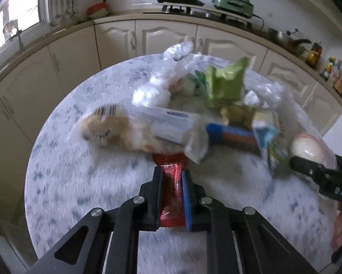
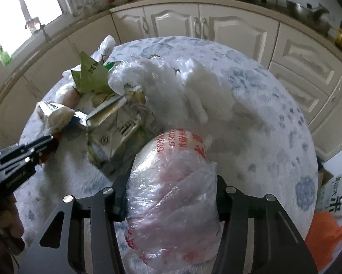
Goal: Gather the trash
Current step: 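Grasp the red wrapper with the left tool while the right tool grasps the red-printed plastic bag, then lift both held items and carry them over the blue bucket bin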
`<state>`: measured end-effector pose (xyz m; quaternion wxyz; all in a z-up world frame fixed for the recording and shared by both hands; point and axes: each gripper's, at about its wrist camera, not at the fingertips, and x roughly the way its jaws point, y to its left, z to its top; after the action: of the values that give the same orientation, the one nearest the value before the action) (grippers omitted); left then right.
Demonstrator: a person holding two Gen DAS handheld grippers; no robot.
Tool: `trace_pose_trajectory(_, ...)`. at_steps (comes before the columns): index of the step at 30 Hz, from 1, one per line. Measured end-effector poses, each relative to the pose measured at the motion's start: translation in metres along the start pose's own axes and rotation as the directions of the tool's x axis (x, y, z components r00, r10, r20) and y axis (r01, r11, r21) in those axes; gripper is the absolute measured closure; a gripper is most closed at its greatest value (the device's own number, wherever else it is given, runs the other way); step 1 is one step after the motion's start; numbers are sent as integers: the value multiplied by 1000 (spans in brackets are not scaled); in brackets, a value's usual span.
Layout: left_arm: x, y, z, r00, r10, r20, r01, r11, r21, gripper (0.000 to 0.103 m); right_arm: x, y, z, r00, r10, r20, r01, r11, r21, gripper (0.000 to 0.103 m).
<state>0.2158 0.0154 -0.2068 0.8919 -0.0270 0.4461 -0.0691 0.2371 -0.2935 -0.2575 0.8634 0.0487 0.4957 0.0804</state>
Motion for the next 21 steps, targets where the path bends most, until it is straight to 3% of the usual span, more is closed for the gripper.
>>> trace_pose_trajectory(10, -48, -13, -28, 999, -37, 22, 36, 999, 4, 93, -33, -14, -16, 999, 28, 44, -30, 998, 49, 51)
trace_pose_trajectory(16, -85, -40, -16, 992, -78, 94, 74, 996, 48, 93, -63, -24, -17, 993, 52, 105, -60, 995, 81, 51)
trace_pose_trajectory(21, -114, -82, 2, 974, -164, 155, 144, 981, 131, 93, -89, -44, -19, 986, 47, 163, -66, 991, 116, 51)
